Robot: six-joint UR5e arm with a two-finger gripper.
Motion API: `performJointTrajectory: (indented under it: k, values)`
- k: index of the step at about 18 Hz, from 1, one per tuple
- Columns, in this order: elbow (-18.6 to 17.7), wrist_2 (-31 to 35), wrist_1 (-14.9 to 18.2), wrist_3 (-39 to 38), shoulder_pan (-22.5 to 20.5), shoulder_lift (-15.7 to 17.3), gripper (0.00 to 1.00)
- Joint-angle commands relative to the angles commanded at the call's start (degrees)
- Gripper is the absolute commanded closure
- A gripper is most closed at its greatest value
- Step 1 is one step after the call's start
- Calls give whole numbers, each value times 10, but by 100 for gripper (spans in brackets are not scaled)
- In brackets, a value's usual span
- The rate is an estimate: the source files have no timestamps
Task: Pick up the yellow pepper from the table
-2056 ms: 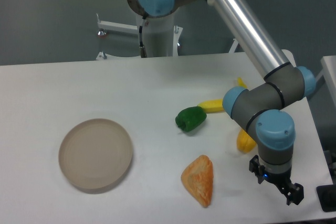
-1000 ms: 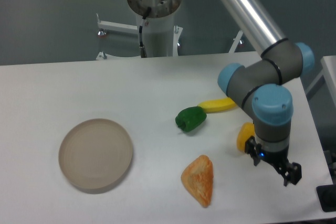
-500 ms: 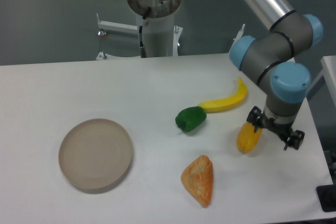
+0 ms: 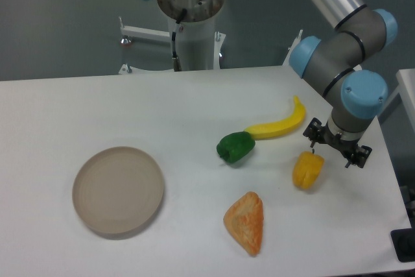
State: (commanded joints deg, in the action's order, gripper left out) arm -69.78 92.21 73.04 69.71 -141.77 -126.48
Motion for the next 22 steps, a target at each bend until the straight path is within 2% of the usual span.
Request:
performJointTrajectory:
  k: [1, 3, 5, 15, 19, 20, 22]
  values:
    - [-4, -11, -2, -12, 0, -1, 0]
    - [-20, -15, -40, -19, 1, -1, 0]
    - [-38, -15, -55, -19, 1, 0, 0]
    - [-40, -14, -61, -19, 4, -4, 1]
    - [-41, -16, -60, -19, 4, -6, 24]
    - [-42, -16, -60, -17, 4, -6, 35]
    - [-46, -16, -60, -14, 4, -6, 36]
